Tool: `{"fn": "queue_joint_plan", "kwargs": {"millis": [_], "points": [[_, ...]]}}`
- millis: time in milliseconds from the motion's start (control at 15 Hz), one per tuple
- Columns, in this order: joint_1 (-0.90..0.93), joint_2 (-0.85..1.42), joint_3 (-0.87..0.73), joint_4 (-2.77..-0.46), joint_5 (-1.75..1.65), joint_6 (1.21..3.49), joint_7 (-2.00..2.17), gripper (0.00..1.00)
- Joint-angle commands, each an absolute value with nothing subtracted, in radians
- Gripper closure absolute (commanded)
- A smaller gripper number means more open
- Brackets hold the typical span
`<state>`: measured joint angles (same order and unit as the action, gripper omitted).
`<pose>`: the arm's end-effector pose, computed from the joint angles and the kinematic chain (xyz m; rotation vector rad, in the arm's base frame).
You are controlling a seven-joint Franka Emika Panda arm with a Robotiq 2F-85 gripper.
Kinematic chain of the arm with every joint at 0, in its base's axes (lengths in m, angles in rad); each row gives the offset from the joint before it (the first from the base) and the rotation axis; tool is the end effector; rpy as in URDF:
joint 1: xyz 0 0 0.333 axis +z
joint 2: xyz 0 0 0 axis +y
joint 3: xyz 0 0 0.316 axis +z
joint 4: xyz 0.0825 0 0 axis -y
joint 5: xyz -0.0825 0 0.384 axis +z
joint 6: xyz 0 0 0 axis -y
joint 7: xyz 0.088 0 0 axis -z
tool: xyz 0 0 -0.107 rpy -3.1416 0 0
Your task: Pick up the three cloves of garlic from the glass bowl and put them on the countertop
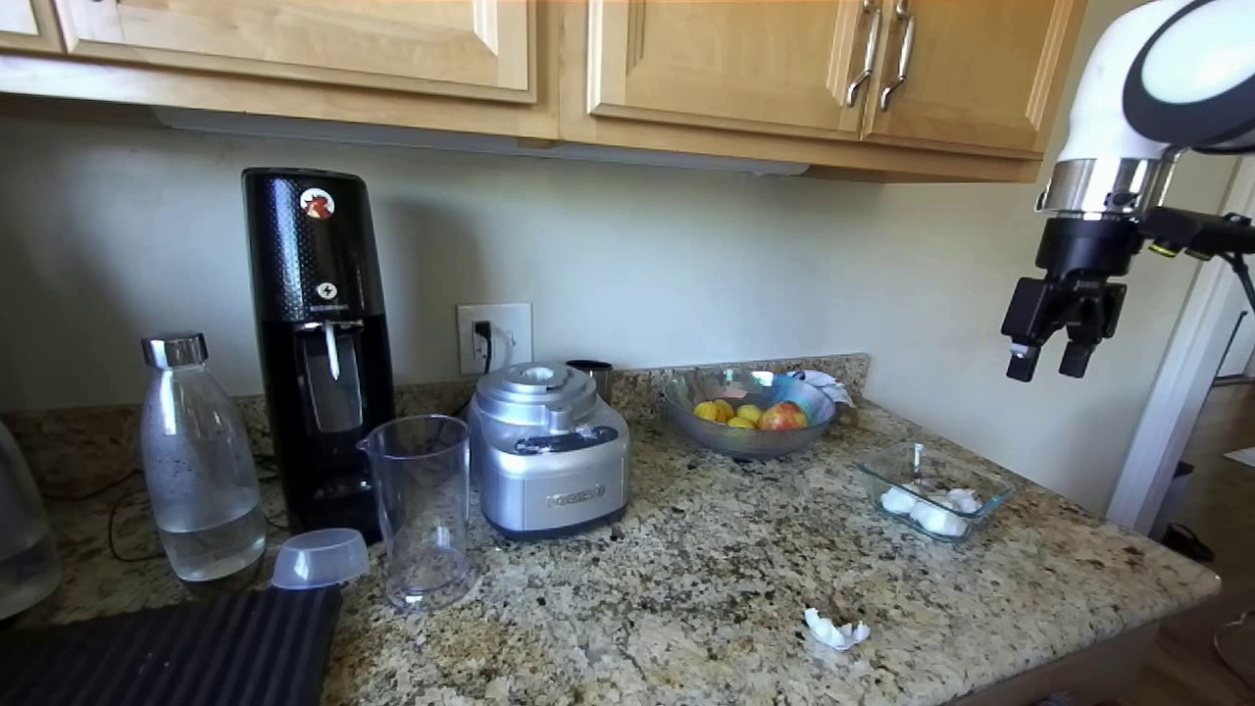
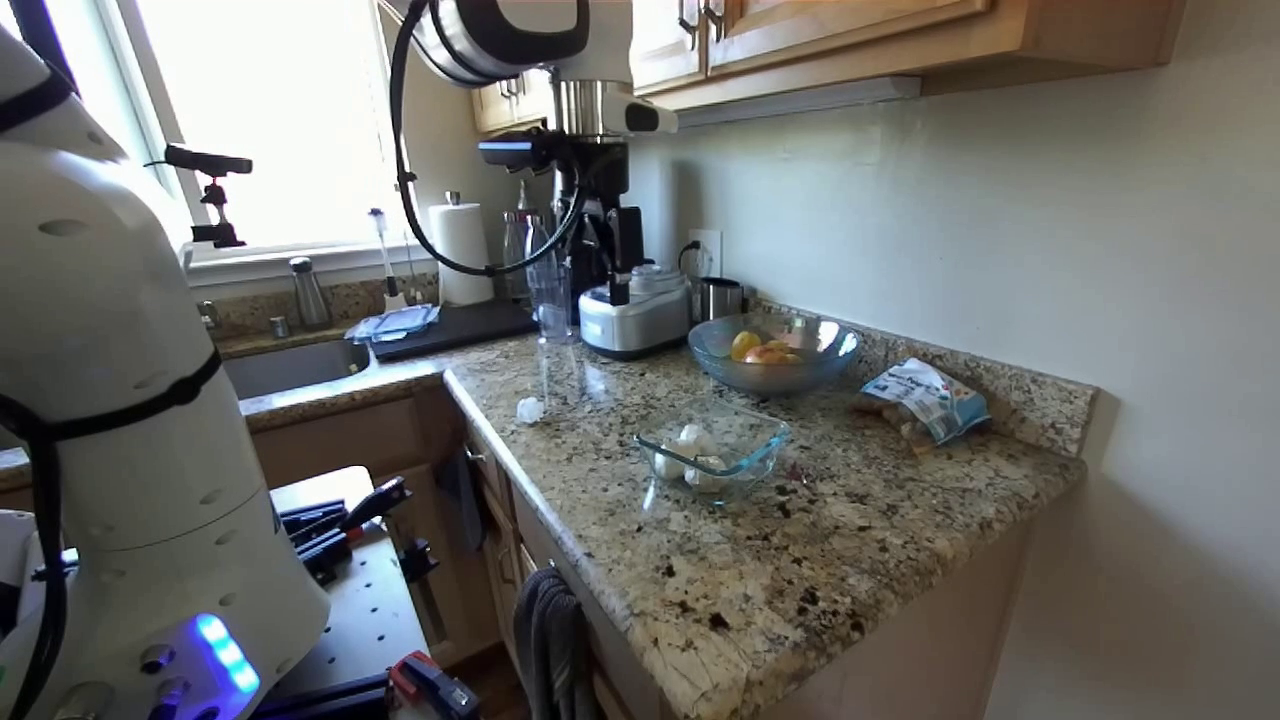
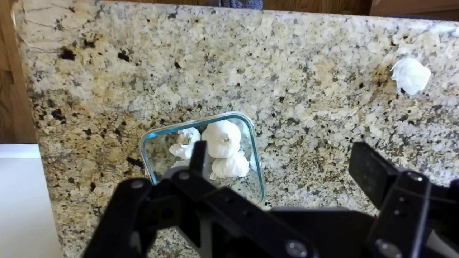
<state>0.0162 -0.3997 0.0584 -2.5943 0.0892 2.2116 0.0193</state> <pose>0.4015 0.0325 0.3931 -3.0916 0.0029 -0.0228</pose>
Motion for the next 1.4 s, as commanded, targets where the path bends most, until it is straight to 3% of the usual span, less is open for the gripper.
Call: {"fn": "queue_joint_plan", "kwargs": {"millis": [0,333,1333], "points": [[0.026,-0.4,0.048,-2.592,0.084,2.21,0.023,0.0],[0.019,-0.346,0.04,-2.589,0.068,2.33,-0.009,0.0],[-0.008,0.125,-0.013,-2.443,-0.034,2.704,-0.097,0.0]]}}
